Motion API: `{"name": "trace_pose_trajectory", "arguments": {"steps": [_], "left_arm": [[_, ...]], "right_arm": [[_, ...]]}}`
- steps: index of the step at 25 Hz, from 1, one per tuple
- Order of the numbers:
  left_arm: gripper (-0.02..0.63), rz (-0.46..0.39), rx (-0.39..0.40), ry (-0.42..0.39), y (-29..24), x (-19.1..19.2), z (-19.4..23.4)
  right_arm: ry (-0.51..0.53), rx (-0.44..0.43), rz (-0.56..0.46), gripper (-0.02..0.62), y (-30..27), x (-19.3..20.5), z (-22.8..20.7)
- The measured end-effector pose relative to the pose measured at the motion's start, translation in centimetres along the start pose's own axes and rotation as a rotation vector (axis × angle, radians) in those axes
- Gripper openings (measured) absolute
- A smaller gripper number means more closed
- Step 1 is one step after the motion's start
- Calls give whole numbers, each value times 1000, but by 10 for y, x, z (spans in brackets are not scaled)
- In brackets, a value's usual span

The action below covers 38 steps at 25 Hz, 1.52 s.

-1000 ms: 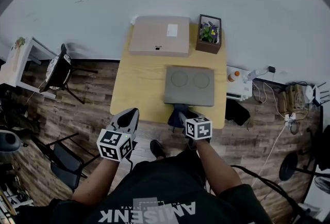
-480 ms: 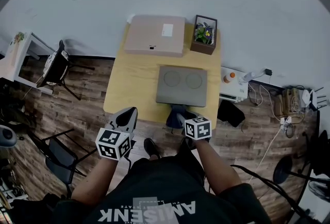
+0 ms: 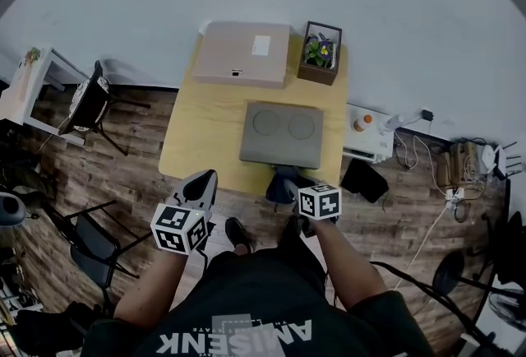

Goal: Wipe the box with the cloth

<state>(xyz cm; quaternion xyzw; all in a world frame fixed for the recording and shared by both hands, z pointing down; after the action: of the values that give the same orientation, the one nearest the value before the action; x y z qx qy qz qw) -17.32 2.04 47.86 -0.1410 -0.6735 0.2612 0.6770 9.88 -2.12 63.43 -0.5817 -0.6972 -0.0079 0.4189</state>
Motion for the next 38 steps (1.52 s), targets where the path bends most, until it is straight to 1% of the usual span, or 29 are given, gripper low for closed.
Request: {"name": "trace_pose_trajectory", "arguments": {"steps": [8, 18, 24, 28, 34, 36, 38], "left_arm": [[2, -3, -5, 3, -1, -2, -13], [2, -10, 4, -3, 0, -7, -21], [2, -12, 24, -23, -4, -13, -21], [2, -21, 29, -30, -5, -17, -18], [2, -28, 30, -28, -11, -22, -16], [2, -33, 25, -17, -14, -25, -15], [2, -35, 14, -6, -15, -27, -13]], "right_arm": [[-25, 36, 1, 100, 22, 0, -16], [-65, 89, -30, 100, 53, 7, -31], [-93, 145, -66, 100, 73, 9, -43], [-97, 225, -86, 100, 88, 12, -46], [-96, 261, -124, 100, 108, 10, -47], [-91, 284, -138, 100, 116, 8, -45], [-80, 282, -144, 100, 122, 7, -42]]}}
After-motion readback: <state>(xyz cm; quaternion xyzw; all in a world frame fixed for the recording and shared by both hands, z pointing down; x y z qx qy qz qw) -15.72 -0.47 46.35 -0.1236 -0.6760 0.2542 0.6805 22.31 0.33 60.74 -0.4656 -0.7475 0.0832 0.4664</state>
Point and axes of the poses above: the fingertips, and each gripper's own axes: y backward along the fingers, z to its left, x out of its underside, the point moved 9 cm from there along y, backward along the fingers, and after that the axes turned 15 degrees about -x, right-handed, at the moved point
